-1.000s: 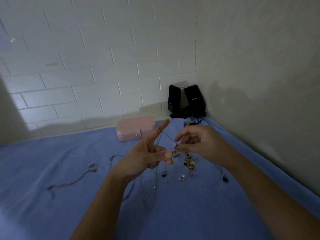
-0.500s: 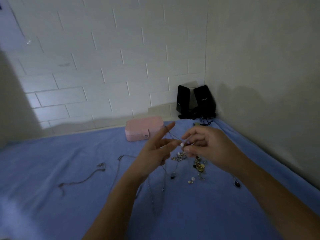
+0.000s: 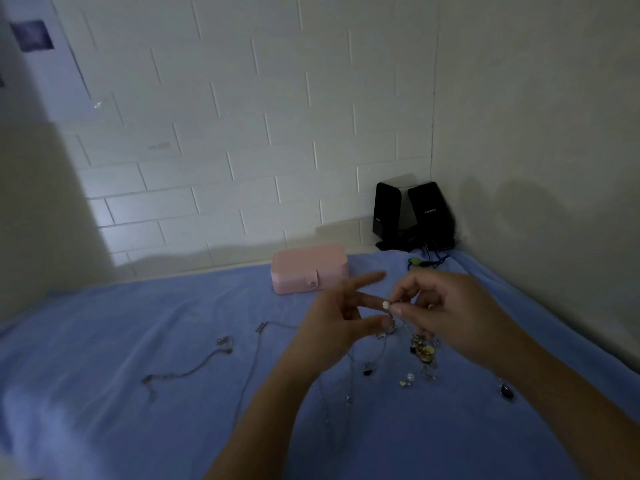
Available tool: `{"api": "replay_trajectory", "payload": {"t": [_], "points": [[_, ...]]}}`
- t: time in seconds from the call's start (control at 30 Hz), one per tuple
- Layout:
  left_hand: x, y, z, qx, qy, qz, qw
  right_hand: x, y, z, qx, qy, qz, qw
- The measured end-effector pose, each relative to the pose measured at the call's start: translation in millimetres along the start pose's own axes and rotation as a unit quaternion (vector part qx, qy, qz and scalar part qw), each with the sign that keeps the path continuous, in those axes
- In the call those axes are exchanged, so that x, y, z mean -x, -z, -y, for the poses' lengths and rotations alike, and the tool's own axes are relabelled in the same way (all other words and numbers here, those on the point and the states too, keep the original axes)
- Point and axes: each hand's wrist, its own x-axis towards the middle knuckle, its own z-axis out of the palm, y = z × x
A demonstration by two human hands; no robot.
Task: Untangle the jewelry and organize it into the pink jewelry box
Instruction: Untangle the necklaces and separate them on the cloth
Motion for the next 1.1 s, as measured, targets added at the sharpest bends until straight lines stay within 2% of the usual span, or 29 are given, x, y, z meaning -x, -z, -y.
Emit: {"api": "replay_trajectory", "payload": {"t": [0.2, 0.33, 0.53, 0.63, 0.73, 0.87, 1.1], "points": [[1, -3, 2, -0.006, 0.017, -0.006, 1.000, 1, 1, 3, 0.011, 0.000, 0.014, 1.000], [1, -2, 2, -0.028, 0.013, -0.025, 0.999, 0, 2, 0, 0.050, 0.005, -0.008, 0.999], [1, -3, -2, -0.007, -0.010, -0.044, 0.999, -3, 1, -6, -0.063, -0.031, 0.018, 0.997], [0, -4, -2, -0.011, -0.006, -0.049, 0.999, -5, 0, -7, -0.086, -0.034, 0.001, 0.996], [2, -6, -5, 0.045, 0.008, -0.038, 0.998, -7, 2, -9, -0.087, -0.034, -0.026, 0.995], [4, -14, -7, 0.127, 0.049, -0.055, 0.989, -6, 3, -7, -0.097, -0.040, -0.013, 0.994], [4, -17, -9, 0.147, 0.081, -0.100, 0.981, -1, 1, 1, -0.058, -0.049, 0.010, 0.997]]}}
